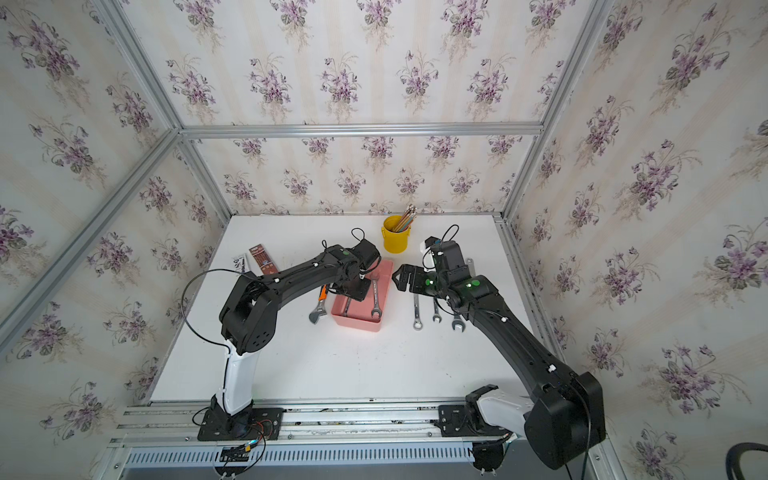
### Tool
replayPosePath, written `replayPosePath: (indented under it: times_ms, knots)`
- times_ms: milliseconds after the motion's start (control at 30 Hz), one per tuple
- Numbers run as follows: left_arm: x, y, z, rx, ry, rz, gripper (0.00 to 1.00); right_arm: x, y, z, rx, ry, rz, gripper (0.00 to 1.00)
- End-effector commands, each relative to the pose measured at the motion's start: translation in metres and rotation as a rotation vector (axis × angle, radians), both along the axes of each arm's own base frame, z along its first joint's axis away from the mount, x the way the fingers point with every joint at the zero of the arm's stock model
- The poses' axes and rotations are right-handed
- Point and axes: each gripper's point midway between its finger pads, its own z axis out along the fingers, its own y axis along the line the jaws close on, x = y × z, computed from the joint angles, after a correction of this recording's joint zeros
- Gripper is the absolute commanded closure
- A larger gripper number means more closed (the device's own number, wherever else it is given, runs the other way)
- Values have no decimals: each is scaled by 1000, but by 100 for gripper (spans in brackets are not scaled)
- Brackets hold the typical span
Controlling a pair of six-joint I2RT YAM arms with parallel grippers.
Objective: Take out the wrench from the storage box
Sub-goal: Pick up the wrench from the storage box.
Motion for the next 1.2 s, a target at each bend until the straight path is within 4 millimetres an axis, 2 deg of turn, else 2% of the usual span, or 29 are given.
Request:
replayPosePath:
  times_ms: [0,133,400,600,900,1167]
  knots:
    - [-3,7,-12,43,18,-8,56,-2,-3,0,1,1,-18,0]
    - [-5,9,-25,50,47,-6,55,-7,-8,-3,3,5,-31,0]
    - [-5,16,-38,46,78,16,55,-12,-11,-7,1,14,-42,0]
    - [-13,10,-52,-3,132,37,55,-12,-11,-6,0,12,-42,0]
    - [-23,-10,-40,-111,172,33,57,-13,-13,-3,-1,9,-49,0]
    - [-28,-22,-32,-128,171,6,58,-14,-14,-4,8,12,-60,0]
